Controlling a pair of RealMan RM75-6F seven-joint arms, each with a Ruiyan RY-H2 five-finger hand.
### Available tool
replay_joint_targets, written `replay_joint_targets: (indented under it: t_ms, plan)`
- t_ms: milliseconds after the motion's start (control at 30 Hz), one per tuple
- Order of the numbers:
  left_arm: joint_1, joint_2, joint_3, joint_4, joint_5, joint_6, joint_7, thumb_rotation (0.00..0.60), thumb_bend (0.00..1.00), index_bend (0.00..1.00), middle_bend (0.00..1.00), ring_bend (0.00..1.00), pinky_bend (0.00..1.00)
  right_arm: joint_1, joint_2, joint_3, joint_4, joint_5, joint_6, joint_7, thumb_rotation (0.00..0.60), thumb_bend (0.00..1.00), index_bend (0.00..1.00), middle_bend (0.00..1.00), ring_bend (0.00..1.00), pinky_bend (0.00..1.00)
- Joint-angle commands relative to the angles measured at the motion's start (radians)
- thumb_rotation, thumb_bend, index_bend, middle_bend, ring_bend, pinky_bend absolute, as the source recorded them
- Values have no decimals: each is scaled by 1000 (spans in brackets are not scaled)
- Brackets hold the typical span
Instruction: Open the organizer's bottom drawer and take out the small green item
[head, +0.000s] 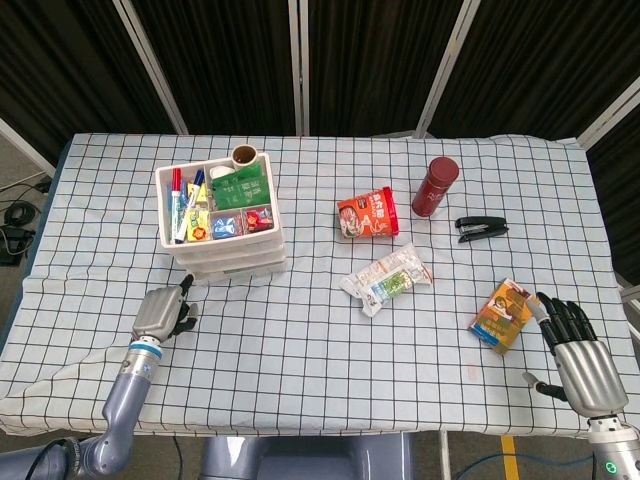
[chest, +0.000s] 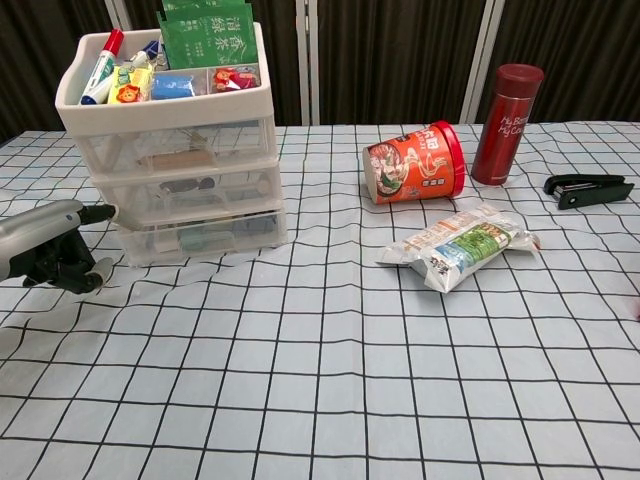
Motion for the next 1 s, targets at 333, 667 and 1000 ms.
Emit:
replay_joint_targets:
  t_ms: [333,667,1000]
  plan:
    - [-21,-26,-11,26,-45,-18,19,600,657,176,1000,976,845,0,2,-1,1,-2,0,4,600,0,0,0,0,0]
    - [-32,-24,-22,17,-83,-31,25,600,658,350,1000,976,845,0,2,1,1,1,0,6,600,0,0,0,0,0]
    - [-29,-2,-11,-19,-75,-27,19,600,659,411,1000,976,845,-1,3,0,0,-3,4,7,600,0,0,0,0,0]
